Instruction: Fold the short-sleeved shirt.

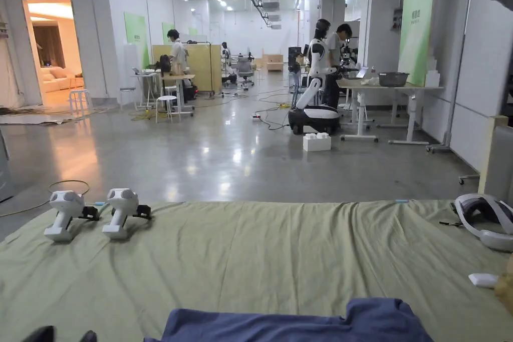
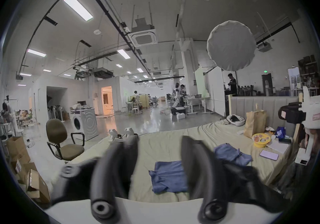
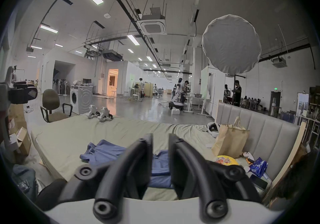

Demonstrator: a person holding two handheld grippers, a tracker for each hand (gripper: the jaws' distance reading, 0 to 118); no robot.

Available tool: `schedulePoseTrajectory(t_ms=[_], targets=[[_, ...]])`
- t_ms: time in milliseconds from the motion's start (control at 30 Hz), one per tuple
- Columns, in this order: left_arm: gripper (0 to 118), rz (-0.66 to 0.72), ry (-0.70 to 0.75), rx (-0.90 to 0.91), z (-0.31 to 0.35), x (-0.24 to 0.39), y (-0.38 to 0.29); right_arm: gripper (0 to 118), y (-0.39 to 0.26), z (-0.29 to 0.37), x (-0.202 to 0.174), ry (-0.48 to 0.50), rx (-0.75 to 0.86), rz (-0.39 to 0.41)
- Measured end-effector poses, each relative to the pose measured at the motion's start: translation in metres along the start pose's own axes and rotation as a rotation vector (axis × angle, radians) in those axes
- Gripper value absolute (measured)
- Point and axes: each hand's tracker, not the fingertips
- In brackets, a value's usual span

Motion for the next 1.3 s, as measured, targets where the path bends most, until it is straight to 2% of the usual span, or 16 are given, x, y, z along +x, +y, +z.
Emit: schedulePoseTrajectory(t_ms=[33,67,200,467,567,733,767,800,867,900,1000,1133,1233,1300], targets=[[3,-0.014,0.010,-0.002,0.000,0.003,-0.001,7,0.002,-0.001,-0.002,-0.003,-0.006,0.002],[2,-0.016,0.020,-0.003,0.000,0.005,-0.002,6,0.003,-0.002,-0.003,-0.007,-0.017,0.004],[1,0.106,-0.029,0.024,0.006,0.001,-0.002,2,0.000,-0.003,-0.005,-0.032,-0.016,-0.015],[1,0.112,-0.028,-0.015,-0.006,-0.001,-0.003,2,-0.005,-0.011,-0.006,-0.045,-0.005,0.008],[1,0.095,-0.034,-0.054,-0.016,-0.002,-0.009,2,-0.010,-0.016,-0.005,-0.046,-0.034,0.008],[2,0.155,-0.054,-0.220,-0.070,-0.020,-0.048,2,-0.023,-0.028,0.006,-0.033,-0.092,-0.059],[4,0.170,-0.059,-0.257,-0.085,-0.024,-0.061,2,-0.025,-0.031,0.008,-0.038,-0.103,-0.064],[19,0.205,-0.070,-0.310,-0.102,-0.028,-0.079,2,-0.030,-0.034,0.011,-0.035,-0.122,-0.067],[79,0.287,-0.140,-0.410,-0.137,-0.036,-0.112,2,-0.038,-0.040,0.015,-0.037,-0.161,-0.070],[87,0.323,-0.154,-0.490,-0.155,-0.038,-0.128,2,-0.043,-0.044,0.018,-0.036,-0.188,-0.074],[86,0.400,-0.164,-0.593,-0.214,-0.039,-0.191,2,-0.059,-0.053,0.027,-0.041,-0.254,-0.100],[85,0.407,-0.107,-0.797,-0.277,-0.041,-0.256,2,-0.080,-0.062,0.043,-0.055,-0.335,-0.141],[76,0.416,-0.040,-0.844,-0.299,-0.042,-0.284,2,-0.094,-0.065,0.053,-0.088,-0.386,-0.140],[74,0.430,-0.058,-0.854,-0.309,-0.041,-0.292,2,-0.103,-0.066,0.058,-0.113,-0.419,-0.143]])
